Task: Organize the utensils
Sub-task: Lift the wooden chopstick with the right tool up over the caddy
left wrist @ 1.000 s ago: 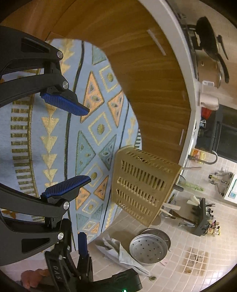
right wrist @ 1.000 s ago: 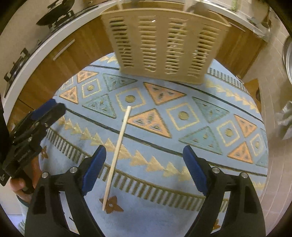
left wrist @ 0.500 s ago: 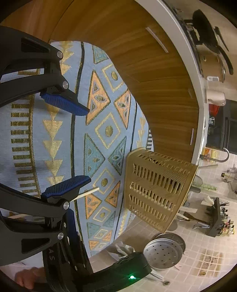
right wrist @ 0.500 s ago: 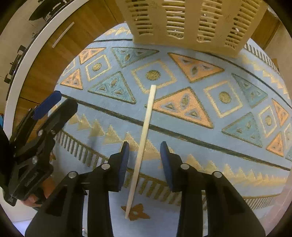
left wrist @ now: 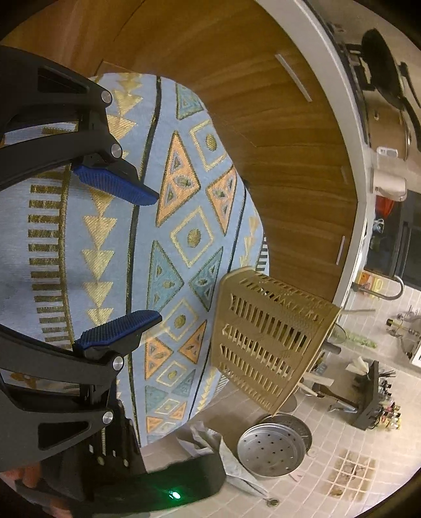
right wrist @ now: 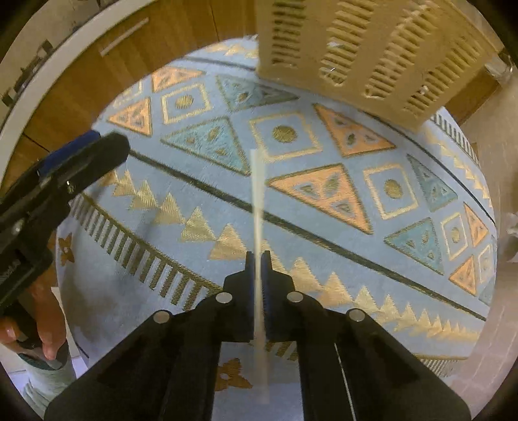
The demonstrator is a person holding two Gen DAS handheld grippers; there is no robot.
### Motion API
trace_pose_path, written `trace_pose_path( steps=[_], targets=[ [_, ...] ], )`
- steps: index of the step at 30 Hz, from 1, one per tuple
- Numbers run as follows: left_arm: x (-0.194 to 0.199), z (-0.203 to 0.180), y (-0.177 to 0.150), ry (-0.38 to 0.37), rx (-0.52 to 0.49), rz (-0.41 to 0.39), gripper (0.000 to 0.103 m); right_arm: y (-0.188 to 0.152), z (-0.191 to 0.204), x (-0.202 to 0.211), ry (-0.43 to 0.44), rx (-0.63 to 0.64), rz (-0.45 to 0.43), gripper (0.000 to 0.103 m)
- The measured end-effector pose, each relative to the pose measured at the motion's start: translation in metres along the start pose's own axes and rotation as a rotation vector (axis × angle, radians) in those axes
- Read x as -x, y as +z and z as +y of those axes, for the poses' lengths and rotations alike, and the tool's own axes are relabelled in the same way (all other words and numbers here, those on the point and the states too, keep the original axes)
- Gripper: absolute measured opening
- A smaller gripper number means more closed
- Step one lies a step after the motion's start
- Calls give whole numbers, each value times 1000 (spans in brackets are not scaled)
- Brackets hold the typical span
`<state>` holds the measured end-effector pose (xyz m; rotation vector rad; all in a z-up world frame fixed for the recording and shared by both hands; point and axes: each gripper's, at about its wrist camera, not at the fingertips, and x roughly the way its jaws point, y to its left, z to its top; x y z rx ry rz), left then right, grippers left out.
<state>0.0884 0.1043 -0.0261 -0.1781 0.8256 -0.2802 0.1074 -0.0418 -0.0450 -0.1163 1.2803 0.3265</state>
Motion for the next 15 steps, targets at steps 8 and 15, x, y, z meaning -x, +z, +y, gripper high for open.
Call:
trace_pose_path(
  steps=[8, 15],
  targets=[
    [7, -15, 9, -5, -31, -51, 65, -18, -21, 66, 112, 30, -257, 3],
    [25, -17, 29, -54, 51, -186, 64, -22, -43, 154, 186, 20, -621, 3]
  ],
)
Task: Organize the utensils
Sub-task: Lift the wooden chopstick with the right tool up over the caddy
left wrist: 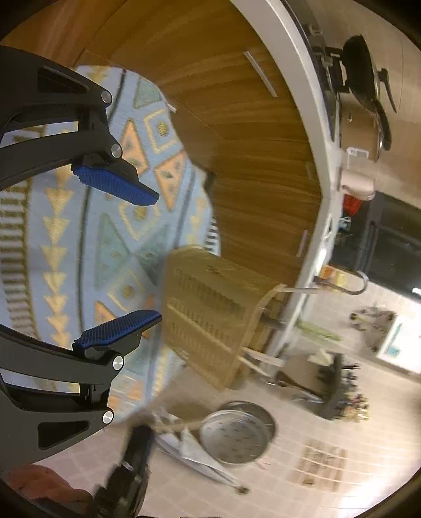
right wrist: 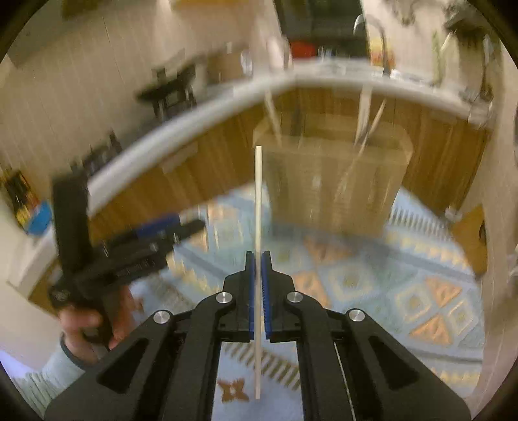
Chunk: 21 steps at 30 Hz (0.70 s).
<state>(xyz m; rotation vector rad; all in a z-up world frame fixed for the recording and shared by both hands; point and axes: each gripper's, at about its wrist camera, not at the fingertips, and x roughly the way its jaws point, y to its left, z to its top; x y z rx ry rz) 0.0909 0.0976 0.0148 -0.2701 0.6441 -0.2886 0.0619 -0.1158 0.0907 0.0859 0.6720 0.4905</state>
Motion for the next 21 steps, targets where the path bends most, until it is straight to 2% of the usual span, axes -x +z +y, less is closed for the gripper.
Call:
trace_pose_path(
  steps=[5, 10, 14, 18, 21],
  targets=[
    [4, -16, 25, -30, -31, -57, 64, 43, -17, 28, -4, -51, -193, 3],
    [4, -41, 46, -45, -95, -110, 64, 82, -33, 24, -91, -100, -339, 3],
    [-1, -50, 59, -26, -132, -148, 64, 103, -52, 19, -210, -165, -467, 3],
    [-8, -52, 68, -6, -151, -165, 64, 107, -74, 16, -411, -181, -624, 3],
    [-16, -49, 71, -8, -140, -157, 64, 105, -88, -1, -457, -139, -614, 3]
  ],
)
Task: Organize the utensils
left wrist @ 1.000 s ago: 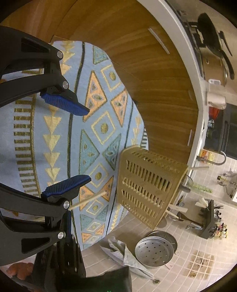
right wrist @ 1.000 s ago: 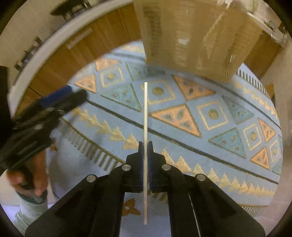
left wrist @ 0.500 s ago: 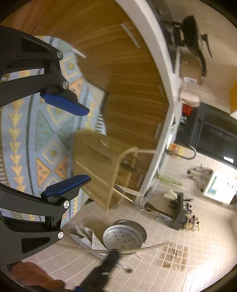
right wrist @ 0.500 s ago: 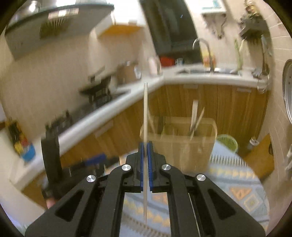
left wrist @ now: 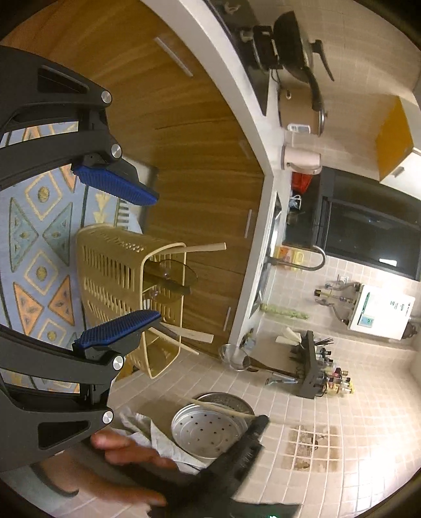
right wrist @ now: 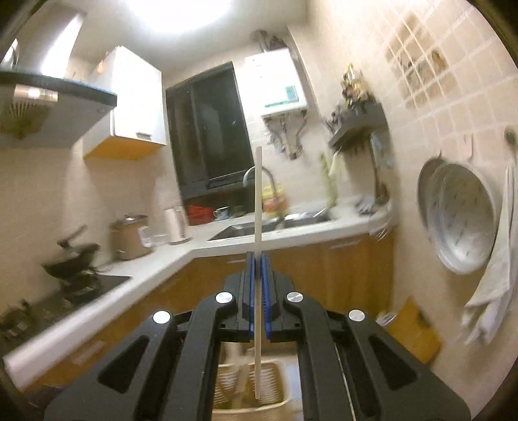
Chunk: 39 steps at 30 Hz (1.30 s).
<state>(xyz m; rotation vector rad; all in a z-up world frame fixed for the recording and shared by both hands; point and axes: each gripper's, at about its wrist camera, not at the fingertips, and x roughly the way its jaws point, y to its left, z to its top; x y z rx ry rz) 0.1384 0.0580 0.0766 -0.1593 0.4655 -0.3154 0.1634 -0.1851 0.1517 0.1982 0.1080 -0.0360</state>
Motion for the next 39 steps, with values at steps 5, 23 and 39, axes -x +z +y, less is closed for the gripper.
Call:
trace_pose_path(
  steps=[5, 23, 39],
  targets=[
    [-15, 6, -5, 8, 23, 1, 64, -20, -14, -33, 33, -46, 68, 3],
    [0, 3, -39, 57, 27, 20, 67, -79, -43, 45, 105, 13, 195, 51],
    [83, -59, -109, 294, -105, -250, 92, -149, -22, 164, -22, 188, 26, 95]
  ],
)
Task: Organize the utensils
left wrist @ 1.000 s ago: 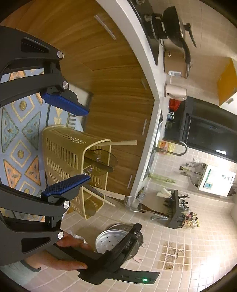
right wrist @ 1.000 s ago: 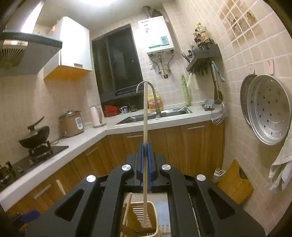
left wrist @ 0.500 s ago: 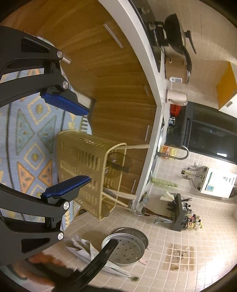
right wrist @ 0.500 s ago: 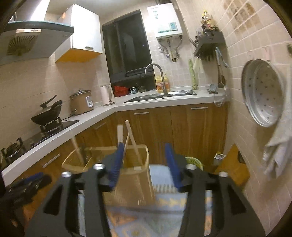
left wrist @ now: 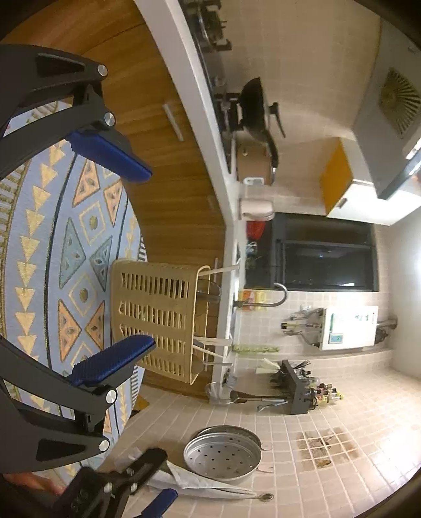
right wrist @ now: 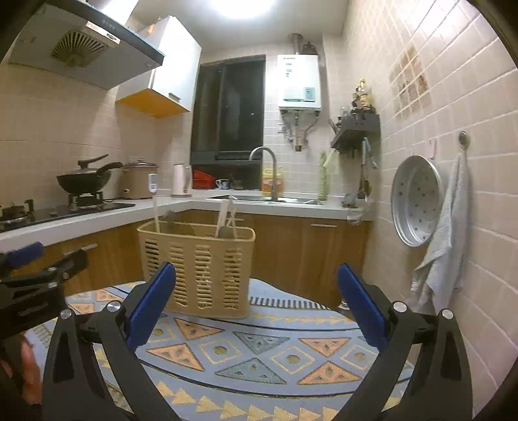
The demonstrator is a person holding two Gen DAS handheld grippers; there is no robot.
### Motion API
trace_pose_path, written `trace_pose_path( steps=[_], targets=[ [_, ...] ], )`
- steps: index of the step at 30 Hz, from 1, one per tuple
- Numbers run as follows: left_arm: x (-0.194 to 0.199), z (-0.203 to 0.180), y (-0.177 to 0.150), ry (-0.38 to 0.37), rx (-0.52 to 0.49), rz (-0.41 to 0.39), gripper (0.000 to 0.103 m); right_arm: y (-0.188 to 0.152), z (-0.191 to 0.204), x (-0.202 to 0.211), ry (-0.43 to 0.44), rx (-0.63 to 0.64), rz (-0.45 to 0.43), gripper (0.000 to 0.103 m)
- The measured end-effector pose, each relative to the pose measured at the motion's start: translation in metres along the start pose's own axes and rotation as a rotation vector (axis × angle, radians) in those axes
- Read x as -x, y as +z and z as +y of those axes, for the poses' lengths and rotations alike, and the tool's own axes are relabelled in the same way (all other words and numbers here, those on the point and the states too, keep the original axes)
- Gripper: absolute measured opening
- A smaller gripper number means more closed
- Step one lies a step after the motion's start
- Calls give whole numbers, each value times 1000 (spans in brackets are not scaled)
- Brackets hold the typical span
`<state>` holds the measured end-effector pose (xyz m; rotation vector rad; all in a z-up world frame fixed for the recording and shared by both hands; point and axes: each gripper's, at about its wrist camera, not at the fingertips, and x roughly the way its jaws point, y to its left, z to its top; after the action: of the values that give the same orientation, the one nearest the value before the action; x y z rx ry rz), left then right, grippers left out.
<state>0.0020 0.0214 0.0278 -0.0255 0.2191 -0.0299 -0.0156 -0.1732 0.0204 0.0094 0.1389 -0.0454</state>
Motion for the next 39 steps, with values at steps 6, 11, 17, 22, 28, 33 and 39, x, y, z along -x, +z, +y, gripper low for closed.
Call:
trace_pose_path(
  steps=[6, 11, 17, 22, 28, 33, 39],
  targets=[
    [-1, -11, -16, 11, -78, 3, 93, -13, -7, -12, -50, 0, 46, 95],
    [-10, -9, -19, -2, -71, 34, 93, -15, -7, -10, -31, -9, 38, 95],
    [-10, -8, -22, 27, -83, 12, 93, -13, -9, -2, -27, -14, 9, 95],
    [-11, -2, -20, 48, -66, 6, 93, -12, -16, -9, -14, -46, 43, 95],
    [-11, -2, -20, 55, -67, 2, 93, -15, -13, -12, -12, -30, 64, 95],
    [-11, -1, -19, 52, -66, 1, 93, -15, -11, -13, -10, -25, 68, 95],
    [-9, -1, -18, 51, -63, -6, 93, -16, -9, -14, -10, -14, 68, 95]
  ],
)
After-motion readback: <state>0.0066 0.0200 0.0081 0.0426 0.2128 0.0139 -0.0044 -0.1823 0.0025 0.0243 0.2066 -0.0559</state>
